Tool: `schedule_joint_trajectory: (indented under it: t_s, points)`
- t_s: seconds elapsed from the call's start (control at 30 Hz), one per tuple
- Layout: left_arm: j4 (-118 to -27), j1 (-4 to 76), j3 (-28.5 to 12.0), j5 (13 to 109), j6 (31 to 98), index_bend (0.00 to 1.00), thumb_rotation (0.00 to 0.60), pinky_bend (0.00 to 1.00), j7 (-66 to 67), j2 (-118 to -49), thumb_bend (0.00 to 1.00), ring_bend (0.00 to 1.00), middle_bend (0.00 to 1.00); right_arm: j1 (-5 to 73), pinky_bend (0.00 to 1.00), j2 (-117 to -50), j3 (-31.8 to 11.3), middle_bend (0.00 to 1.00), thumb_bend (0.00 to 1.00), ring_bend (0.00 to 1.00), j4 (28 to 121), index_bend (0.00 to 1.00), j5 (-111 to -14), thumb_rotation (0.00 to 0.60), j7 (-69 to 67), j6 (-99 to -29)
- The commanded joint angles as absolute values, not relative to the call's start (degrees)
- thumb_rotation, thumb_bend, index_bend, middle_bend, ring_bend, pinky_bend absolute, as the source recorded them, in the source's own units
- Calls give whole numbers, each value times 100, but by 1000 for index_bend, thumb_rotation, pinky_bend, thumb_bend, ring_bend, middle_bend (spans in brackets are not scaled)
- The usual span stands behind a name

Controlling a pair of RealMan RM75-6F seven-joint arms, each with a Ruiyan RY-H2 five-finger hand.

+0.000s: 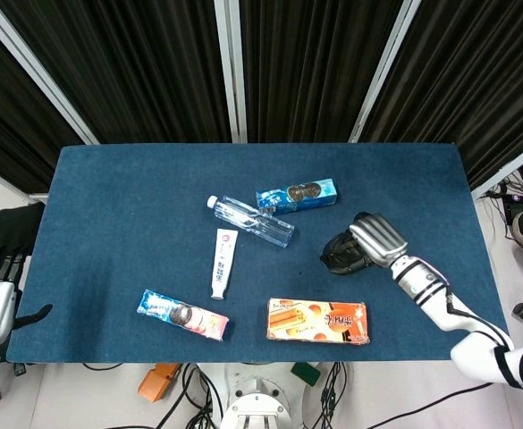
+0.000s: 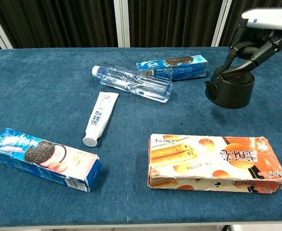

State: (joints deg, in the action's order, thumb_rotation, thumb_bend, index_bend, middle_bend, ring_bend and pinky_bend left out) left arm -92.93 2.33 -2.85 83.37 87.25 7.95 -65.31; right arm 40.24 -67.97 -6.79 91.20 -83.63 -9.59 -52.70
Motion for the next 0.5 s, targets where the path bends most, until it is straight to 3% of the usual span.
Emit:
schedule_joint_trajectory:
  t_s: [0.03,0.33,0.5]
  points:
    - [-9300,233,-283,8349,8731,61,600,0,800,-6533,47,0,99,3875,441,-6841,-621,1000,393,1000,9075,1000,-8543,379,-1018,-5546]
    - [-9306,246,-281,8400,8749,61,600,0,800,-6561,47,0,99,3699,493,-7042,-526,1000,516,1000,8787,1000,-8780,390,-1140,-5966]
    - [-9306,254,-280,8425,8755,61,600,0,800,-6574,47,0,99,3673,511,-7128,-506,1000,518,1000,8686,1000,-8840,392,-1039,-6060]
